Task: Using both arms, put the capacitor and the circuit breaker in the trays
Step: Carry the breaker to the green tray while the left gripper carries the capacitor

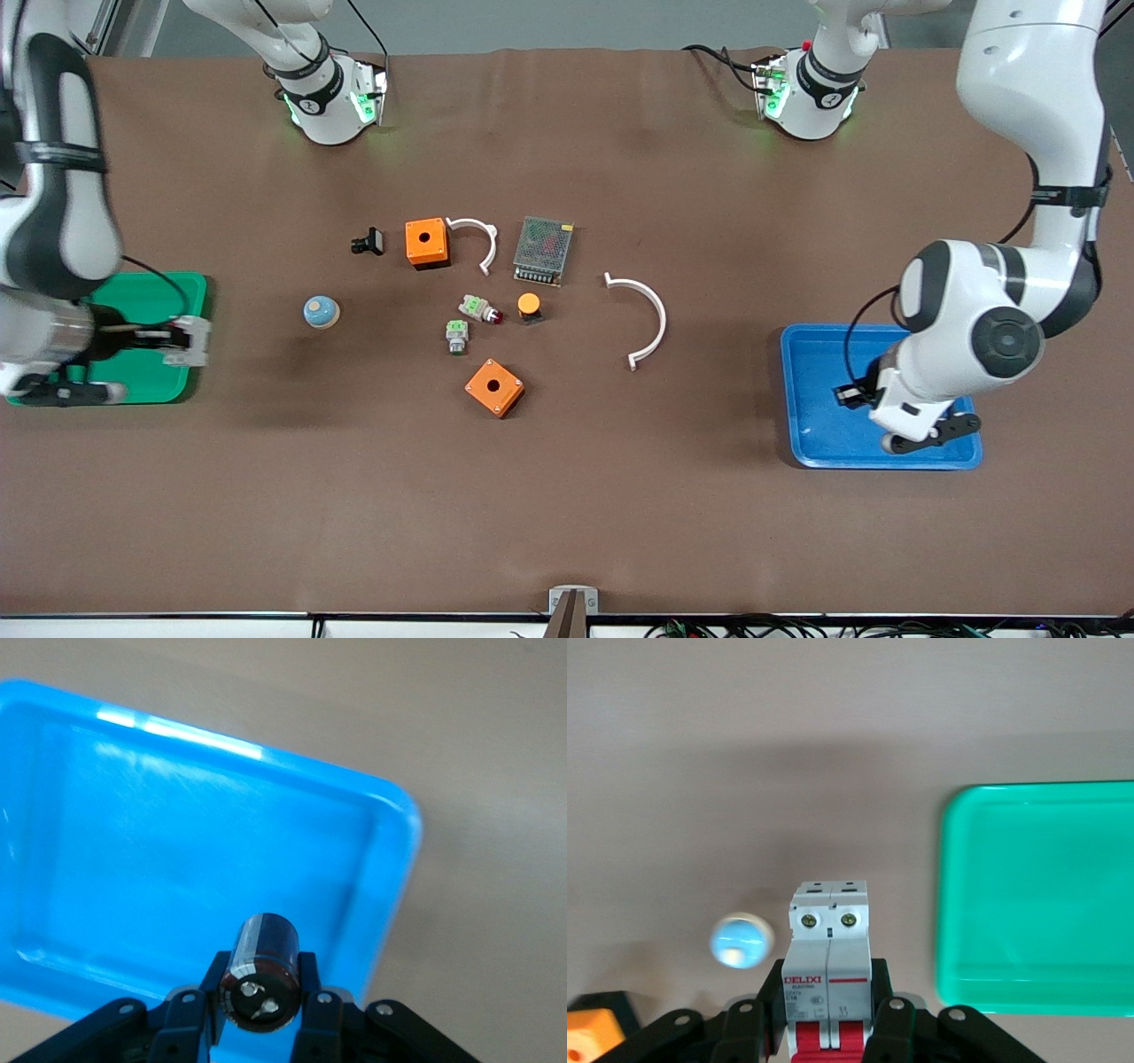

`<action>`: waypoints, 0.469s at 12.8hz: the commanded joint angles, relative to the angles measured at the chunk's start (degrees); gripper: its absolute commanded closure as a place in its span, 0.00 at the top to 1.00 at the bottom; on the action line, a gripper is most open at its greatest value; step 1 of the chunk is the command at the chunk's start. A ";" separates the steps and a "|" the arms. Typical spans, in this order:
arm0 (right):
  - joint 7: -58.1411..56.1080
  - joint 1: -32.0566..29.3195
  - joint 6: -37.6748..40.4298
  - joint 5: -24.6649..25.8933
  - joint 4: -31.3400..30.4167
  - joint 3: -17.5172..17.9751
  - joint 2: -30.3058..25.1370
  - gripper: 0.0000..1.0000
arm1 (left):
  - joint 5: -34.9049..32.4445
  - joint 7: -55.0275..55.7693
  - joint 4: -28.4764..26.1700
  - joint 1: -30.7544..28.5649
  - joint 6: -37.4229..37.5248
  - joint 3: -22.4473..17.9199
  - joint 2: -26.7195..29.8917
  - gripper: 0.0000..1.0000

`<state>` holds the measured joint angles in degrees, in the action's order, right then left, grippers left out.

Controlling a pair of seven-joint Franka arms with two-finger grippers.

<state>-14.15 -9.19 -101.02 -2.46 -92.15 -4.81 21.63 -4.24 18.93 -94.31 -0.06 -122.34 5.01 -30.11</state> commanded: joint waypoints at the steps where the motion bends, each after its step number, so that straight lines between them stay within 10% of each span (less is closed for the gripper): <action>1: -5.61 -7.66 -0.57 4.20 1.44 1.30 1.13 0.13 | -0.94 -10.10 -7.79 -5.02 -9.63 0.70 1.12 0.00; 6: -9.83 -16.11 -11.46 6.50 1.01 1.30 7.36 0.14 | -0.86 -28.67 -8.52 -12.68 -13.71 0.70 -3.98 0.00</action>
<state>-22.49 -22.98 -110.45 2.67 -92.19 -4.78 25.83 -4.26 -5.11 -102.86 -11.18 -135.06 5.03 -33.90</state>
